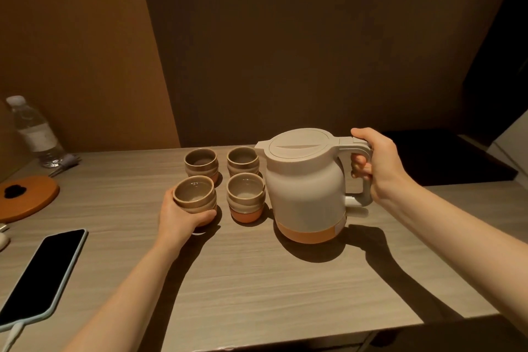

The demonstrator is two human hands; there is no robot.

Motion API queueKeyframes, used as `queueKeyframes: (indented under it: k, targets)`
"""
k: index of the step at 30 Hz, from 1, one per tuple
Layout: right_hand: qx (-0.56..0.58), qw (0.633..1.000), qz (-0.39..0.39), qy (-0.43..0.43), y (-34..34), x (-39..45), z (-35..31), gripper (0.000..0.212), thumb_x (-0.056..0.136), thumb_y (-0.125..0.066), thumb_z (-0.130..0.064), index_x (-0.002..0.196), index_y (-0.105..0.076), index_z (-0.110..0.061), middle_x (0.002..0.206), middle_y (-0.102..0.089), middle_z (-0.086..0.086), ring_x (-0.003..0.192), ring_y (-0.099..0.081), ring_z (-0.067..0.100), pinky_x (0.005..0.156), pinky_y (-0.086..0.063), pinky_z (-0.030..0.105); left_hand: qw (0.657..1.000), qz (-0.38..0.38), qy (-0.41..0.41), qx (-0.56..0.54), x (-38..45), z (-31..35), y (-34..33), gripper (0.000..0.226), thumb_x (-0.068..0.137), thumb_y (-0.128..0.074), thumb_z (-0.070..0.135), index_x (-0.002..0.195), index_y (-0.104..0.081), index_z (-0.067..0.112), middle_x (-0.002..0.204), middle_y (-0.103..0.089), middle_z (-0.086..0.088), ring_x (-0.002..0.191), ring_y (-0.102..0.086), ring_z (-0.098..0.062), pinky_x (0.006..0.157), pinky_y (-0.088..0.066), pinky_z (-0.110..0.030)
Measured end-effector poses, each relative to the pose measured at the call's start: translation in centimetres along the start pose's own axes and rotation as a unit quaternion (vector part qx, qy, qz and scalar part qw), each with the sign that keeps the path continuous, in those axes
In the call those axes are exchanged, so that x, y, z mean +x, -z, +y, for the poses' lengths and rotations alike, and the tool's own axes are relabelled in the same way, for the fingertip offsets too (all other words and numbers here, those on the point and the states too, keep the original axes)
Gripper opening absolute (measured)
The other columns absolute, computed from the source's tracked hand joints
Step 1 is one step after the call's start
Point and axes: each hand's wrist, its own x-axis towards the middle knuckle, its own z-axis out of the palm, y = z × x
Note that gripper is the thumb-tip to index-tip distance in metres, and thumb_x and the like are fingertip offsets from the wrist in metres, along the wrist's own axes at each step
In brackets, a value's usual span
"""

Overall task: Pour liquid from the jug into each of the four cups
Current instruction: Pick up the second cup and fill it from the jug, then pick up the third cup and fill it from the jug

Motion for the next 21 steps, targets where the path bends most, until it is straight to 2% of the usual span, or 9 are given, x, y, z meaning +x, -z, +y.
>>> queueKeyframes:
  k: [3,11,15,17,21]
  targets:
    - [-0.012,1.000,0.002,0.003,0.1,0.1,0.1,0.044,0.092,-0.056,-0.035,0.054,-0.057,-0.014,0.042,-0.043,-0.002,0.045,-0.039,0.013,0.048,-0.033,0.024,1.000,0.003,0.004,0.004,0.3,-0.1,-0.3,0.098,0.050,-0.094,0.014,0.133,-0.041,0.016,0.129,-0.054,-0.006,0.120,-0.050,-0.025,0.096,-0.043,-0.038]
    - [-0.009,1.000,0.008,-0.001,0.2,0.1,0.2,0.042,0.093,-0.054,-0.034,0.057,-0.058,-0.013,0.040,-0.044,-0.004,0.043,-0.041,0.011,0.049,-0.034,0.024,1.000,-0.019,0.012,-0.008,0.2,-0.4,-0.3,0.101,0.053,-0.092,0.012,0.137,-0.036,0.016,0.134,-0.049,-0.007,0.125,-0.046,-0.025,0.098,-0.040,-0.037]
    - [-0.003,1.000,0.004,0.000,0.4,0.1,0.2,0.042,0.093,-0.054,-0.034,0.056,-0.057,-0.013,0.040,-0.043,-0.005,0.040,-0.039,0.010,0.045,-0.033,0.022,0.995,-0.054,0.064,-0.047,0.9,0.3,0.9,0.125,0.049,-0.093,0.022,0.150,-0.019,0.024,0.149,-0.036,-0.007,0.136,-0.034,-0.029,0.109,-0.033,-0.048]
    - [0.001,1.000,0.004,0.002,0.5,0.2,0.2,0.043,0.093,-0.054,-0.033,0.055,-0.056,-0.013,0.040,-0.042,-0.004,0.039,-0.038,0.010,0.042,-0.032,0.021,0.993,-0.061,0.078,-0.056,1.2,1.2,1.6,0.133,0.046,-0.092,0.028,0.152,-0.012,0.028,0.154,-0.029,-0.009,0.139,-0.030,-0.032,0.110,-0.030,-0.052]
    - [0.011,1.000,0.004,0.003,0.9,0.2,-0.1,0.043,0.093,-0.055,-0.033,0.054,-0.055,-0.013,0.039,-0.041,-0.004,0.038,-0.037,0.010,0.041,-0.031,0.021,0.997,-0.030,0.048,-0.049,2.0,3.9,2.4,0.123,0.053,-0.088,0.033,0.151,-0.015,0.028,0.154,-0.030,-0.005,0.139,-0.030,-0.030,0.109,-0.030,-0.052]
